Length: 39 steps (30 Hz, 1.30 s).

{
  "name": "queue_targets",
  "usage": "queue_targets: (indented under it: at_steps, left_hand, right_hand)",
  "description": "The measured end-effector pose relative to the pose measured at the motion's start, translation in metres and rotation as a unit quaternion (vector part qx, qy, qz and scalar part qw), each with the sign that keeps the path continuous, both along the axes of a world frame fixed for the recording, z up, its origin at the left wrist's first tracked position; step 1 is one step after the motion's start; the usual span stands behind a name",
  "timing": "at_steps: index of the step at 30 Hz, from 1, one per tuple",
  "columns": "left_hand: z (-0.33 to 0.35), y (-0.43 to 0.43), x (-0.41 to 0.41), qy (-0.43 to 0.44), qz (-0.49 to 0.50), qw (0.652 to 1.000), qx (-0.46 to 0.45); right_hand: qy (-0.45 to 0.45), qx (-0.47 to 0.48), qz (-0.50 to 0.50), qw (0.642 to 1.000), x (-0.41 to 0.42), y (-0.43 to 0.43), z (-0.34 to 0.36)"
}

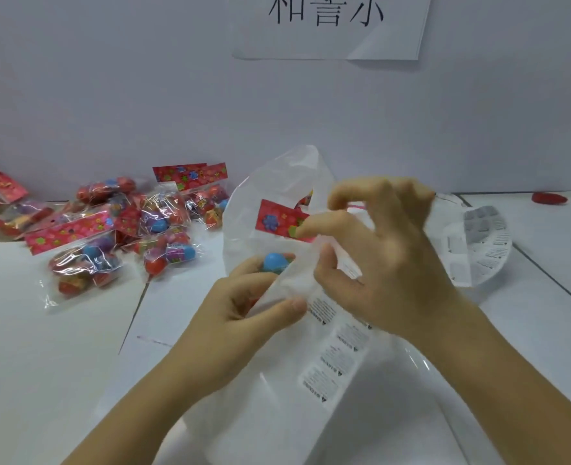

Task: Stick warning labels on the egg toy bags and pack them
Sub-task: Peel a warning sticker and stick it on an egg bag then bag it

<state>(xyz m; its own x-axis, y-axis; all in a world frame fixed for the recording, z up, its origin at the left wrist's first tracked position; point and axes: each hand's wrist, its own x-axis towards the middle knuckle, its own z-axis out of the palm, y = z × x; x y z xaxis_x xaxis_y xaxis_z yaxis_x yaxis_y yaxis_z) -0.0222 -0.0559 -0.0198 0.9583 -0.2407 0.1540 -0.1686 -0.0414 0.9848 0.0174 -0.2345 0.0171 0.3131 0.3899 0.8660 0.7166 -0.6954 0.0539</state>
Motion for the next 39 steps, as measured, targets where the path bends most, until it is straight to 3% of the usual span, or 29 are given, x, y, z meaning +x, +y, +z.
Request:
queue_targets:
  at_steps: [3, 7, 11, 18, 31, 39]
  left_hand:
    - [0.001, 0.000, 0.001, 0.023, 0.077, 0.995, -0.064]
    - [0.003, -0.002, -0.001, 0.001, 0.108, 0.989, -0.097]
    - [0.002, -0.004, -0.001, -0.025, 0.122, 0.988, -0.086]
    - [-0.001, -0.007, -0.003, 0.009, 0.097, 0.989, -0.115]
    - [-0.002, -0.008, -0.004, 0.013, 0.139, 0.987, -0.076]
    - [-0.003, -0.003, 0.002, -0.015, 0.151, 0.987, -0.050]
  right_hand:
    - [-0.046, 0.064, -0.024, 0.997, -0.018, 0.006, -0.014]
    - [0.106, -0.004, -0.086, 0.991, -0.025, 0.021, -0.023]
    - [0.136, -0.068, -0.117, 0.981, -0.022, 0.021, -0.024]
    - [0.094, -0.086, -0.125, 0.984, -0.018, 0.020, -0.030]
    - [0.031, -0.108, -0.118, 0.987, -0.012, 0.020, -0.035]
    - [0.014, -0.007, -0.173, 0.985, -0.012, 0.011, -0.024]
